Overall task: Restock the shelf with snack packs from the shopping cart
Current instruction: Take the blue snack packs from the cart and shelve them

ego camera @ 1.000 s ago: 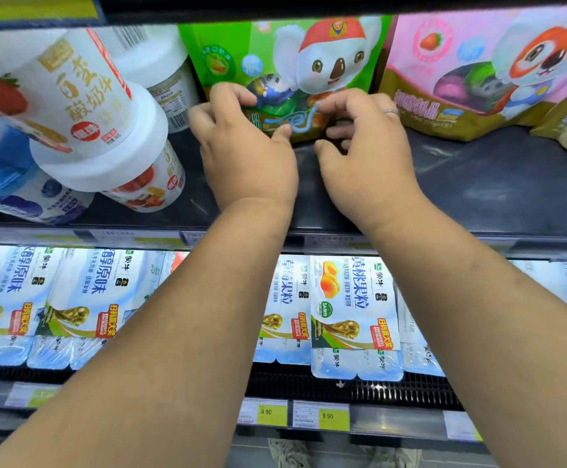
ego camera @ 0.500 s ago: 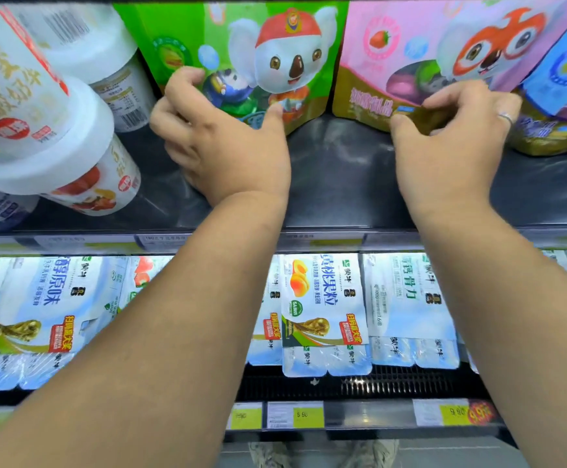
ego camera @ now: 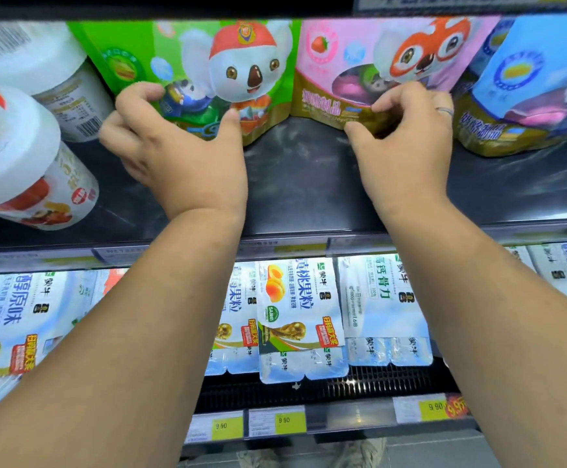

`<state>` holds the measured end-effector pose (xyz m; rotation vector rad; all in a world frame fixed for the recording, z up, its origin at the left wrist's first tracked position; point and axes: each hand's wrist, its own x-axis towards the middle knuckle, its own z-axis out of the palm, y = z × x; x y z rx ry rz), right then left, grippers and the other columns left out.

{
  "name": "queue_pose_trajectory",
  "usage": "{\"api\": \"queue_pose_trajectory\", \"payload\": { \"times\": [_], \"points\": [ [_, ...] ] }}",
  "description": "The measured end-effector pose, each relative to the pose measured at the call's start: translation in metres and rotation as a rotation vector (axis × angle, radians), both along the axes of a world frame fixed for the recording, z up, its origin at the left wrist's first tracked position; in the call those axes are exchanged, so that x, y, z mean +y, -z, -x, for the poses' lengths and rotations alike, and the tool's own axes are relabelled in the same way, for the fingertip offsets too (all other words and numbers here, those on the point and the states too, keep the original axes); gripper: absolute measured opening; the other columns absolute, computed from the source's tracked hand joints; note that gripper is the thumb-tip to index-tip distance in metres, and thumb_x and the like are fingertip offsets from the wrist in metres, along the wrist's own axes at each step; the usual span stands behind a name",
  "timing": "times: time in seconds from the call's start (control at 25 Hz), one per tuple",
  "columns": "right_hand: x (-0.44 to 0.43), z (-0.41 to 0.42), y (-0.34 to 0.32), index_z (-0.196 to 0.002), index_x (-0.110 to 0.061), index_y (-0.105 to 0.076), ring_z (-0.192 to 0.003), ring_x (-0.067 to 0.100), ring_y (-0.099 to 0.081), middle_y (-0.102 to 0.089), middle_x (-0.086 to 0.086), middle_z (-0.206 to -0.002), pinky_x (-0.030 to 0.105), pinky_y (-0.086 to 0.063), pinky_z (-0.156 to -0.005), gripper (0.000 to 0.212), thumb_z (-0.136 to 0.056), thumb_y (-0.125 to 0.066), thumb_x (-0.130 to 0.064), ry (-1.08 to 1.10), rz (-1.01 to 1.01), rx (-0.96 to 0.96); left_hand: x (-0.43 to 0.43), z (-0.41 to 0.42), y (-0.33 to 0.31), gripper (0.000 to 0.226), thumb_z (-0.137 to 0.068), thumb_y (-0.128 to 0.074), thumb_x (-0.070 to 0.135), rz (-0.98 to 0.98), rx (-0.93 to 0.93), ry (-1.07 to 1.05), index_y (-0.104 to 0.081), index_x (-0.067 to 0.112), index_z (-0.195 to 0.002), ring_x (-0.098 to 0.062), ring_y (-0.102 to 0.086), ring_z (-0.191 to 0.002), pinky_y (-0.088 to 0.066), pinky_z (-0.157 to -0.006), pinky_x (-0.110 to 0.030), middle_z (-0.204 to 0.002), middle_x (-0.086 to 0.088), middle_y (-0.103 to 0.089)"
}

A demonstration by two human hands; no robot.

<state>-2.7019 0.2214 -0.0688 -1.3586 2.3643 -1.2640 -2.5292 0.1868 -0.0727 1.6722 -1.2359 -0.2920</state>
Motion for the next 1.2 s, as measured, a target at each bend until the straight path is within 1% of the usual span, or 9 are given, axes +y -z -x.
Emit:
{"api": "queue_pose_trajectory", "payload": {
  "times": [0.12,0.24,0.36,0.56,0.72,0.8,0.92,1.08,1.2],
  "points": [
    [0.009,0.004,0.001,-0.091,-0.02,-0.06,-0.078,0.016,-0.055,-0.047,0.001,-0.108,0.002,-0.037,-0.071,0.021,-0.077,-0.075,-0.021,-0.013,0.07,-0.056,0.013,0.006,-0.003,0.064,-0.066,-0.079,0.037,0.016,0.032,0.022,-0.053,0.009,-0.117,-0.024,-0.051,-0.116,-0.035,-0.108,-0.035,-0.117,0.0,-0.033],
    [0.023,0.016,0.0,-0.081,-0.031,-0.052,-0.068,0.012,-0.058,-0.06,0.003,-0.104,0.02,-0.049,-0.079,0.023,-0.077,-0.074,-0.027,0.046,0.132,-0.123,0.036,0.024,-0.004,0.059,-0.068,-0.079,0.037,0.037,-0.011,0.146,-0.055,0.009,-0.115,-0.03,-0.054,-0.111,-0.039,-0.103,-0.037,-0.117,0.0,-0.035],
    [0.043,0.039,0.001,-0.088,-0.027,-0.053,-0.063,0.002,-0.051,-0.062,0.005,-0.104,0.021,-0.049,-0.077,0.024,-0.075,-0.072,-0.033,0.164,0.178,-0.089,0.042,0.033,-0.001,0.056,-0.07,-0.08,0.036,0.012,-0.032,0.231,-0.056,0.011,-0.113,-0.031,-0.053,-0.11,-0.04,-0.102,-0.036,-0.115,0.002,-0.034],
    [0.05,0.079,-0.001,-0.094,-0.028,-0.05,-0.089,0.018,-0.059,-0.042,-0.004,-0.109,0.025,-0.049,-0.087,0.037,-0.071,-0.076,-0.039,0.323,0.128,-0.069,0.031,0.029,0.0,0.06,-0.069,-0.078,0.038,-0.004,-0.055,0.165,-0.055,0.008,-0.115,-0.029,-0.052,-0.11,-0.039,-0.105,-0.036,-0.115,0.001,-0.031],
    [0.04,0.093,0.006,-0.091,-0.024,-0.058,-0.094,0.016,-0.06,-0.044,-0.001,-0.111,0.013,-0.043,-0.084,0.028,-0.073,-0.076,-0.036,0.282,0.104,-0.029,0.027,0.033,0.004,0.062,-0.07,-0.076,0.043,-0.042,-0.076,0.139,-0.054,0.009,-0.117,-0.03,-0.05,-0.115,-0.036,-0.106,-0.031,-0.121,-0.005,-0.036],
    [0.035,0.097,0.007,-0.086,-0.028,-0.057,-0.094,0.02,-0.059,-0.045,-0.001,-0.109,0.019,-0.045,-0.084,0.027,-0.072,-0.077,-0.038,0.274,0.105,-0.016,0.028,0.033,0.004,0.062,-0.071,-0.076,0.042,-0.06,-0.084,0.134,-0.053,0.008,-0.118,-0.029,-0.05,-0.116,-0.035,-0.104,-0.028,-0.127,-0.009,-0.039],
    [0.029,0.1,0.005,-0.073,-0.037,-0.041,-0.097,0.023,-0.057,-0.044,-0.002,-0.105,0.026,-0.045,-0.085,0.037,-0.072,-0.078,-0.042,0.275,0.05,0.02,0.03,0.034,0.003,0.061,-0.071,-0.076,0.042,-0.048,-0.105,0.139,-0.054,0.008,-0.117,-0.028,-0.05,-0.116,-0.036,-0.106,-0.033,-0.122,-0.005,-0.036],
    [0.036,0.103,0.006,-0.093,-0.028,-0.054,-0.107,0.026,-0.053,-0.048,0.002,-0.114,0.025,-0.04,-0.09,0.039,-0.069,-0.08,-0.044,0.313,0.065,0.02,0.029,0.034,0.006,0.061,-0.071,-0.075,0.044,-0.038,-0.106,0.124,-0.054,0.01,-0.116,-0.03,-0.052,-0.113,-0.04,-0.104,-0.039,-0.121,-0.003,-0.036],
    [0.041,0.103,0.001,-0.121,-0.016,-0.048,-0.11,0.028,-0.049,-0.039,0.006,-0.132,0.028,-0.036,-0.095,0.077,-0.06,-0.085,-0.046,0.456,0.061,0.025,0.029,0.034,0.009,0.062,-0.07,-0.074,0.047,-0.024,-0.082,0.103,-0.054,0.01,-0.116,-0.028,-0.054,-0.111,-0.044,-0.101,-0.039,-0.126,-0.006,-0.039]
  ]
}}
